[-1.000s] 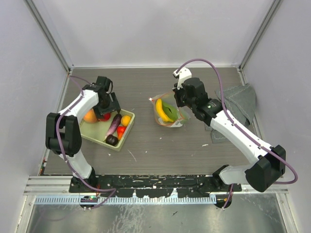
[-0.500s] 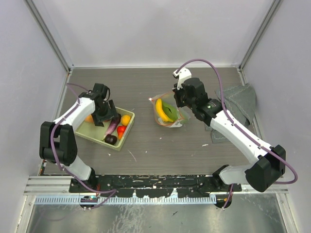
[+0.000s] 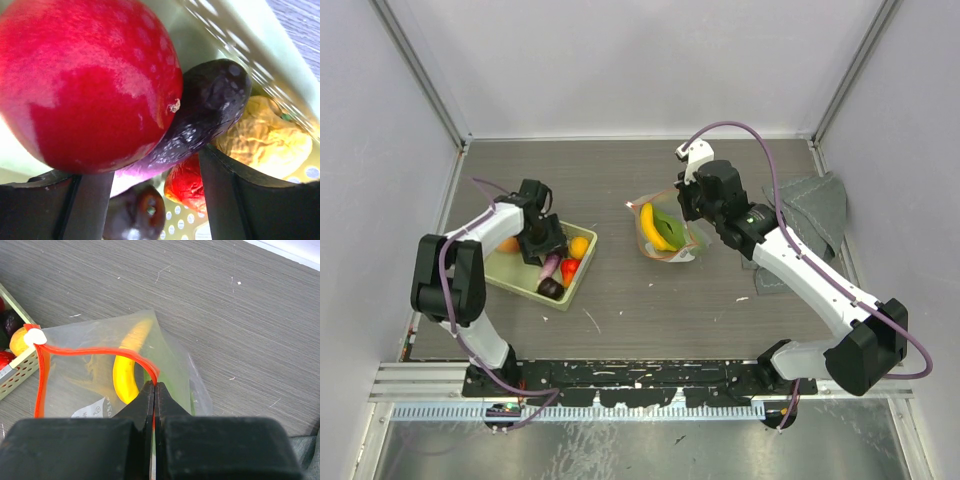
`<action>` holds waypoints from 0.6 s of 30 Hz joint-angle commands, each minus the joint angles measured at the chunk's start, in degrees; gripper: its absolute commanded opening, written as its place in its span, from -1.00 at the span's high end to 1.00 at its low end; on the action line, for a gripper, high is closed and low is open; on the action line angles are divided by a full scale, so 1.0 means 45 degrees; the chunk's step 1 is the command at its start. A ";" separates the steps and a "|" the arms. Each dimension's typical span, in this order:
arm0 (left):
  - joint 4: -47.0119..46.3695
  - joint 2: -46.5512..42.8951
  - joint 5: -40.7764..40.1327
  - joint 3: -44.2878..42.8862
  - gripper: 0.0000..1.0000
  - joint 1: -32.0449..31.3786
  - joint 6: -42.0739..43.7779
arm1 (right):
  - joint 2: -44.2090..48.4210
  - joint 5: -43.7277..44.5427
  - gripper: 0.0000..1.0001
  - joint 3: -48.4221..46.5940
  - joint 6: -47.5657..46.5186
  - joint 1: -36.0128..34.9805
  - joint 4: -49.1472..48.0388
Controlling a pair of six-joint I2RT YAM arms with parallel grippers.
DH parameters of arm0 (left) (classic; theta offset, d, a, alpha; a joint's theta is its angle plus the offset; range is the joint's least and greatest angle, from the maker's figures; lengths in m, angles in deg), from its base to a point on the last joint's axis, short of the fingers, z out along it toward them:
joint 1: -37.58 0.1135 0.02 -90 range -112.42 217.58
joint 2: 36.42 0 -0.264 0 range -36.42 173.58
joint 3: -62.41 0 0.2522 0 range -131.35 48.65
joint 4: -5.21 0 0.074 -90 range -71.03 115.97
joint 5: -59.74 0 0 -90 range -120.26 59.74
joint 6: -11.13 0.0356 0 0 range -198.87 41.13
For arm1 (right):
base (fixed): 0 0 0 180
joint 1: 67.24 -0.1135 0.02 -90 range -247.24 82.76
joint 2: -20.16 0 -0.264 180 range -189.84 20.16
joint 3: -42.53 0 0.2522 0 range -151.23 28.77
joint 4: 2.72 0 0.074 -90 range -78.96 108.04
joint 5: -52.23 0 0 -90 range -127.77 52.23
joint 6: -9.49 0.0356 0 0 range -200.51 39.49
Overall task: Place the food in the zip-top bag and seal the zipper
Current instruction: Pick up the fake vegetable from the bin.
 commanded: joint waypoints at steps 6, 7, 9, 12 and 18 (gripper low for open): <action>-0.1238 0.0515 0.0060 0.0578 -0.17 -0.0024 0.0058 | 0.0037 -0.0128 0.99 -0.0112 0.0043 0.0071 -0.0926; -0.1244 0.0446 -0.0003 0.0616 -0.13 -0.0024 0.0067 | 0.0018 -0.0144 0.99 -0.0126 0.0043 0.0062 -0.0926; -0.1200 0.0247 -0.0145 0.0690 -0.03 -0.0015 0.0053 | -0.0028 -0.0166 0.99 -0.0148 0.0043 0.0061 -0.0926; -0.1145 -0.0271 -0.0303 0.0897 0.17 -0.0033 -0.0029 | -0.0028 -0.0188 1.00 -0.0141 0.0048 0.0061 -0.0926; -0.0834 -0.1469 -0.0466 0.1237 0.41 -0.0102 -0.0270 | -0.0035 -0.0266 1.00 -0.0150 0.0082 0.0061 -0.0926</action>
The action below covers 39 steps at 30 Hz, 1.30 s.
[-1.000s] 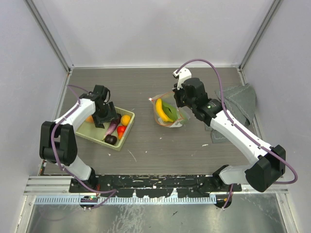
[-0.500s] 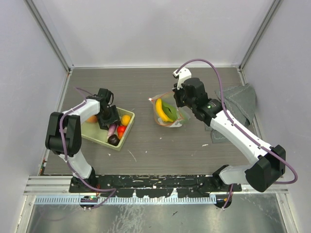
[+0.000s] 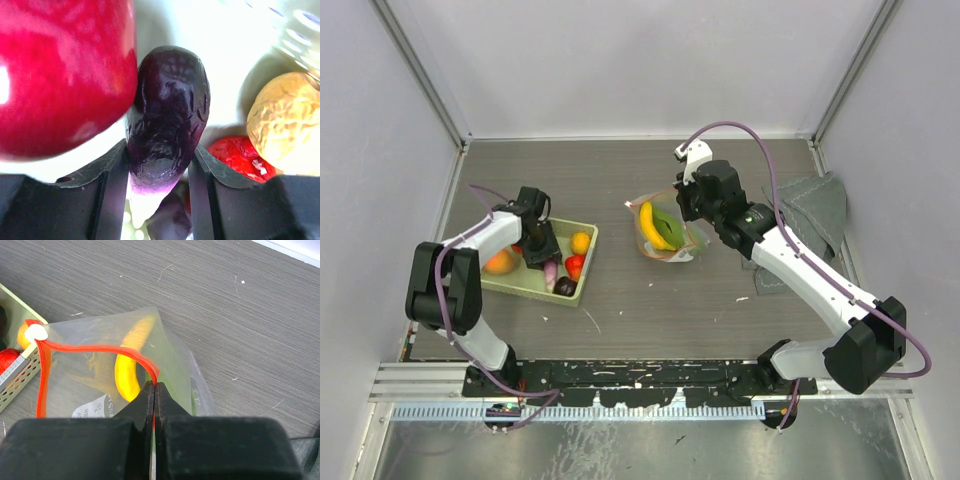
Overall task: Place the food in the zip-top bag and seal the zipper
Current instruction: Pick up the fake vegetable from the bin, then place the fake vegetable in the zipper food storage bag.
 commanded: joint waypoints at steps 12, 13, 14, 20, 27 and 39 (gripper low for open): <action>0.0613 -0.3319 -0.0772 0.0402 0.81 -0.0305 -0.0501 | 0.0229 -0.0306 0.99 -0.0107 0.0147 0.0054 -0.0950; 0.0686 -0.3603 -0.0782 0.0392 0.83 -0.0339 -0.0595 | 0.0241 -0.0342 0.99 -0.0078 0.0164 0.0052 -0.0962; 0.0785 -0.3916 -0.0784 0.0374 0.86 -0.0365 -0.0706 | 0.0250 -0.0376 0.99 -0.0090 0.0174 0.0051 -0.0978; 0.0903 -0.6317 -0.0805 0.0247 0.96 -0.1223 -0.2017 | 0.0307 -0.0540 0.99 -0.0053 0.0299 0.0052 -0.1087; -0.0420 -0.8219 -0.1253 0.0485 1.00 -0.3117 -0.3707 | 0.0327 -0.0740 0.99 -0.0004 0.0571 0.0054 -0.1211; -0.5200 -0.9387 -0.3880 0.1883 1.00 -0.6395 -0.4962 | 0.0600 -0.1140 0.99 0.0173 0.1784 0.0053 -0.1716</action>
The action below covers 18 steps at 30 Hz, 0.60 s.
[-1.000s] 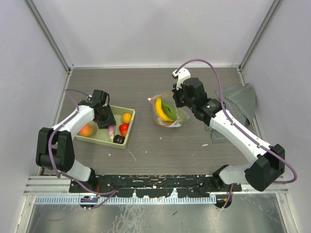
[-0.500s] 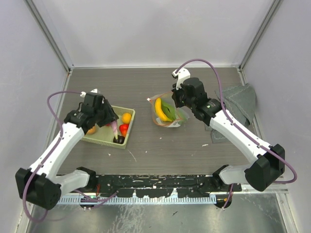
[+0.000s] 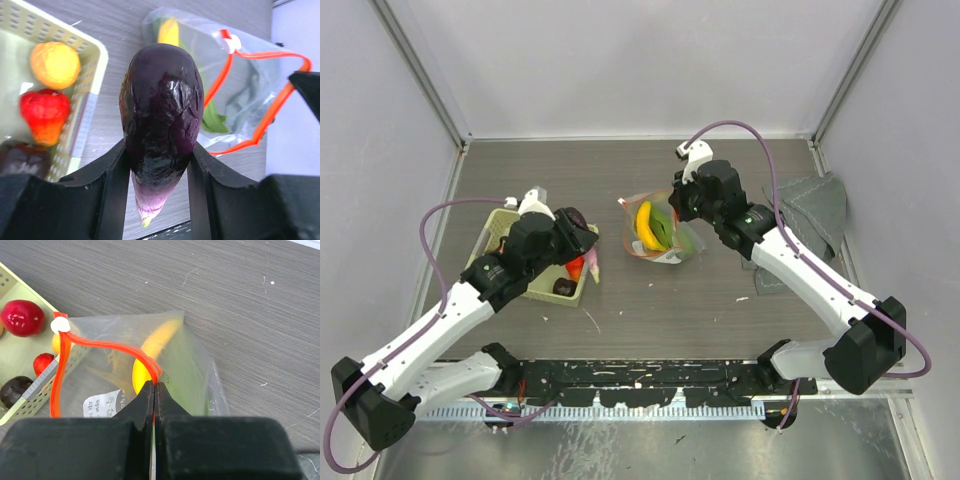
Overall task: Place the food in the zip-top bag and seal the zipper
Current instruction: Place the fake vegetable in the zipper food storage bag.
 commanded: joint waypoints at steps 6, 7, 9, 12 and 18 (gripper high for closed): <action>-0.4954 -0.0271 -0.2018 0.0389 1.00 -0.0981 -0.0629 | 0.1109 -0.0360 0.99 0.0934 0.1677 0.0051 -0.2429; -0.5334 -0.0178 -0.2045 0.0377 1.00 -0.0984 -0.0675 | 0.1130 -0.0426 0.99 0.1049 0.1838 0.0051 -0.2582; -0.6006 0.0096 -0.2091 0.0345 1.00 -0.1037 -0.0741 | 0.1154 -0.0503 0.99 0.1225 0.2148 0.0051 -0.2874; -0.7384 0.0595 -0.2100 0.0386 1.00 -0.1176 -0.0782 | 0.1126 -0.0598 0.99 0.1309 0.2649 0.0051 -0.3133; -0.9787 0.1754 -0.2613 0.0633 1.00 -0.1556 -0.0463 | 0.0890 -0.1066 0.99 0.1279 0.3247 0.0051 -0.3493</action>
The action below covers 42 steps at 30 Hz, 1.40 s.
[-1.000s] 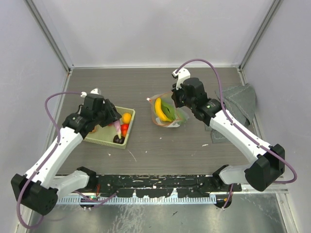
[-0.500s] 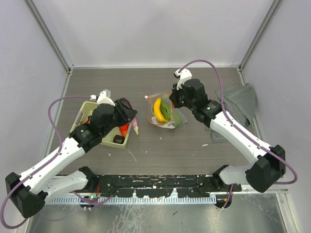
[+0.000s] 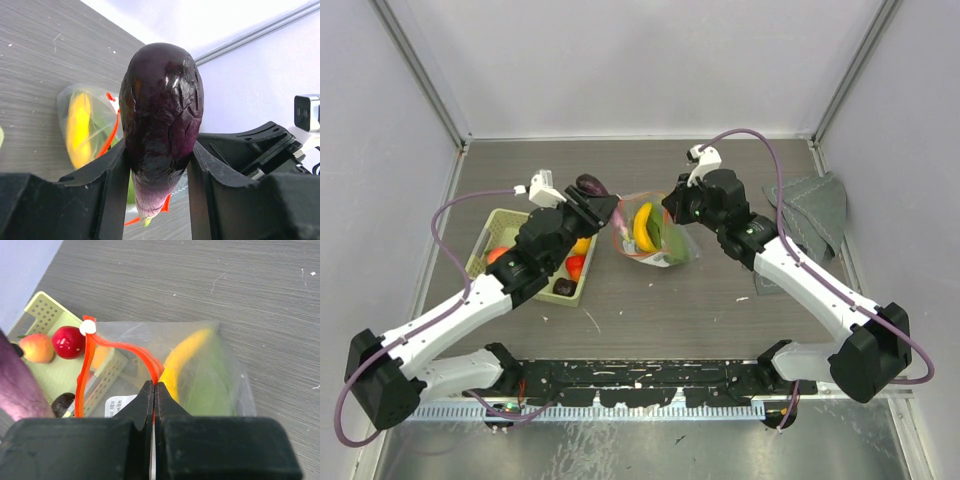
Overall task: Place the food in the zip-top bag and seal the zipper
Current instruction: Place the fake vegetable in the zipper food storage bag.
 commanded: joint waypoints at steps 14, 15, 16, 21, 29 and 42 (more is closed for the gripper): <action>-0.5643 0.3624 -0.2757 0.0261 1.00 -0.1561 0.1634 | -0.0112 -0.1062 0.99 -0.0454 0.0943 0.0032 -0.1526; -0.5680 0.3777 -0.3005 0.0312 1.00 -0.1656 0.1673 | -0.0088 -0.1062 0.99 -0.0450 0.0932 0.0032 -0.1535; -0.5740 0.3911 -0.3217 0.0350 1.00 -0.1736 0.1705 | -0.0068 -0.1057 0.99 -0.0455 0.0923 0.0032 -0.1565; -0.5514 0.4354 -0.3144 0.0420 1.00 -0.1946 0.1227 | 0.0028 -0.1023 0.99 -0.0438 0.0888 0.0032 -0.1658; -0.4087 0.4740 -0.2851 0.0422 0.95 -0.2309 -0.0020 | 0.0151 -0.0904 1.00 -0.0333 0.0900 0.0033 -0.1747; -0.2308 0.5482 -0.1773 -0.0658 0.30 -0.2329 -0.0750 | 0.0262 -0.1041 0.99 -0.0198 0.0903 0.0032 -0.1779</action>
